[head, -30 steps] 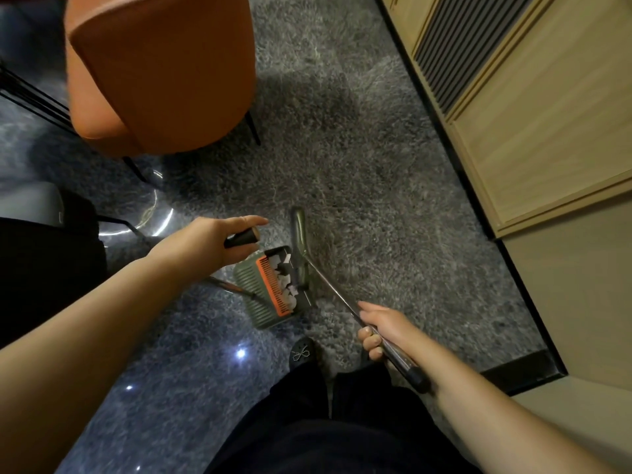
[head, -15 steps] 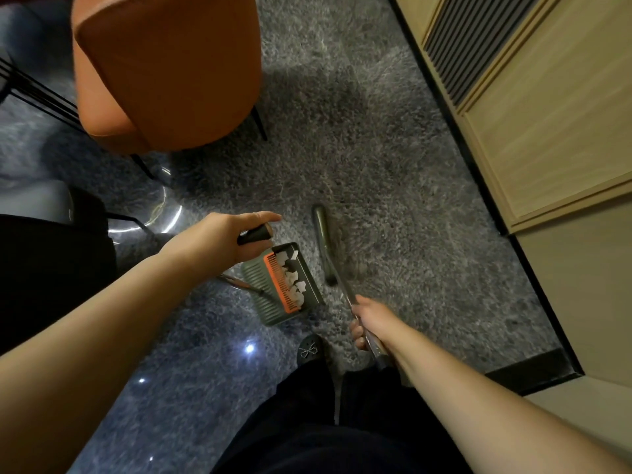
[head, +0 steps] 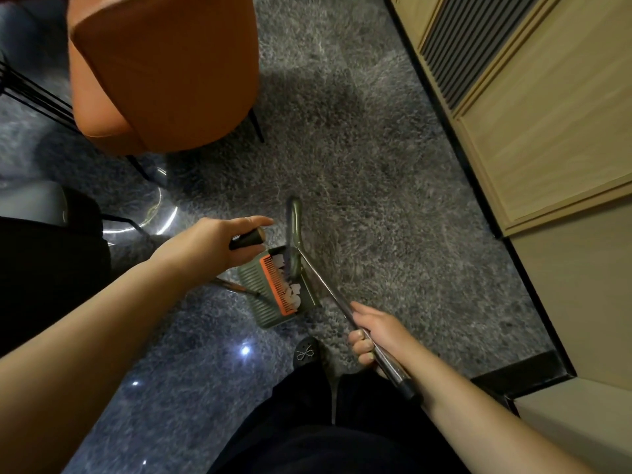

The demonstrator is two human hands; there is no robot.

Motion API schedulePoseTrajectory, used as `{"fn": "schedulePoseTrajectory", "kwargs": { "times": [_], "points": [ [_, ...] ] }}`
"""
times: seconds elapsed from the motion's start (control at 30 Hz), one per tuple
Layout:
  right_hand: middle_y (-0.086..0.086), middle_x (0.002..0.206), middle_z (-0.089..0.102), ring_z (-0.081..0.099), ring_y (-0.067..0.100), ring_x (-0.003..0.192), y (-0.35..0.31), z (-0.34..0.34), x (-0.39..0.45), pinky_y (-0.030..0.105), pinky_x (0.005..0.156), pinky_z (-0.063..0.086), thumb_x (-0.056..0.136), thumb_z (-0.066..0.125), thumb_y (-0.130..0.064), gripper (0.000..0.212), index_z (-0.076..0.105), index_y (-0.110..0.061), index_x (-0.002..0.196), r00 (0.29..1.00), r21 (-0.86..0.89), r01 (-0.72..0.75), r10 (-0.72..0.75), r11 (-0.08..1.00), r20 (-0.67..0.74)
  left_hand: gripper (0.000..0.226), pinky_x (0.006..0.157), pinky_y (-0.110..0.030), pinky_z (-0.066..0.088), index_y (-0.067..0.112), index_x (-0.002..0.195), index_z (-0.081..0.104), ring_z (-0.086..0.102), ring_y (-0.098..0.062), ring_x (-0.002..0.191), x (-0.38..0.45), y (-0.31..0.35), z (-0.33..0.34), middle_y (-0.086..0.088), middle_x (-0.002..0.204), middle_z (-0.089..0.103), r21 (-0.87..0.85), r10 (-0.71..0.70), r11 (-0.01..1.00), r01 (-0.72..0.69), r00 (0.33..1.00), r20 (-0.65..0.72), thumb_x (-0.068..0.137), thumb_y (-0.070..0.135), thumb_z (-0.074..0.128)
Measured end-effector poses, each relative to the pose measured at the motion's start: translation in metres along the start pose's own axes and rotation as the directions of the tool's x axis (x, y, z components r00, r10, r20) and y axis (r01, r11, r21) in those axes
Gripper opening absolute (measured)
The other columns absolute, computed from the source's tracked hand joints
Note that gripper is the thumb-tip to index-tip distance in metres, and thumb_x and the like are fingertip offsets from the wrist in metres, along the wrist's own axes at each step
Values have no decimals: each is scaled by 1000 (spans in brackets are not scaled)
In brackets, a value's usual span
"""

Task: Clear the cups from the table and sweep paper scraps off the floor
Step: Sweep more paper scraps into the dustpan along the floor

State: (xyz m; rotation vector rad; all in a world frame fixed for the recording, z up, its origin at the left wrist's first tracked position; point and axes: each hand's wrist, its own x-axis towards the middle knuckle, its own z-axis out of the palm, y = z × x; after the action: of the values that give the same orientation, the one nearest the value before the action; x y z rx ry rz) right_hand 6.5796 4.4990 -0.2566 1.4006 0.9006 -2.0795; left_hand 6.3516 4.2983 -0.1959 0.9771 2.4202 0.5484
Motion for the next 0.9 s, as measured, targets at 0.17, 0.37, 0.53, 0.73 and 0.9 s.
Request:
{"fn": "schedulePoseTrajectory", "kwargs": {
  "times": [0.17, 0.37, 0.53, 0.73, 0.9],
  "points": [
    [0, 46, 35, 30, 5, 27, -21, 1, 1, 12, 27, 27, 104, 31, -13, 44, 31, -31, 143, 1000, 203, -20, 18, 979, 11, 54, 42, -8, 34, 50, 137, 47, 52, 21, 60, 2, 1, 0, 33, 69, 48, 4, -5, 1000, 5, 1000, 13, 88, 39, 68],
    [-4, 47, 35, 33, 2, 27, -40, -12, -7, 14, 24, 24, 103, 34, -22, 13, 44, -19, 95, 990, 455, -109, 55, 884, 130, 53, 48, -10, 32, 54, 136, 45, 53, 19, 61, 4, 1, 0, 37, 74, 47, 16, -23, 1000, 23, 1000, 16, 88, 43, 66],
    [-2, 48, 33, 31, 3, 27, -37, -17, -12, 11, 26, 24, 104, 31, -16, 20, 45, -22, 117, 999, 299, -29, 34, 954, -10, 52, 52, -13, 38, 53, 134, 48, 54, 19, 65, 7, 4, 1, 37, 76, 49, -15, -30, 999, 30, 1000, 3, 88, 42, 68],
    [0, 47, 35, 30, 3, 27, -20, -33, -19, 10, 26, 24, 103, 32, -14, 36, 38, -30, 134, 999, 249, -29, 38, 968, -29, 53, 44, -7, 32, 48, 136, 49, 48, 27, 61, 13, 9, 0, 38, 75, 44, 7, -18, 1000, 18, 1000, -7, 88, 39, 69],
    [-3, 51, 37, 33, 1, 27, -27, -43, -33, 11, 25, 23, 91, 43, -20, 7, 48, -20, 96, 982, 473, -153, 81, 868, 170, 53, 52, -13, 35, 49, 138, 47, 50, 22, 58, 18, 8, -1, 19, 86, 58, 10, -40, 999, 40, 999, 27, 89, 41, 67]
  ]
}}
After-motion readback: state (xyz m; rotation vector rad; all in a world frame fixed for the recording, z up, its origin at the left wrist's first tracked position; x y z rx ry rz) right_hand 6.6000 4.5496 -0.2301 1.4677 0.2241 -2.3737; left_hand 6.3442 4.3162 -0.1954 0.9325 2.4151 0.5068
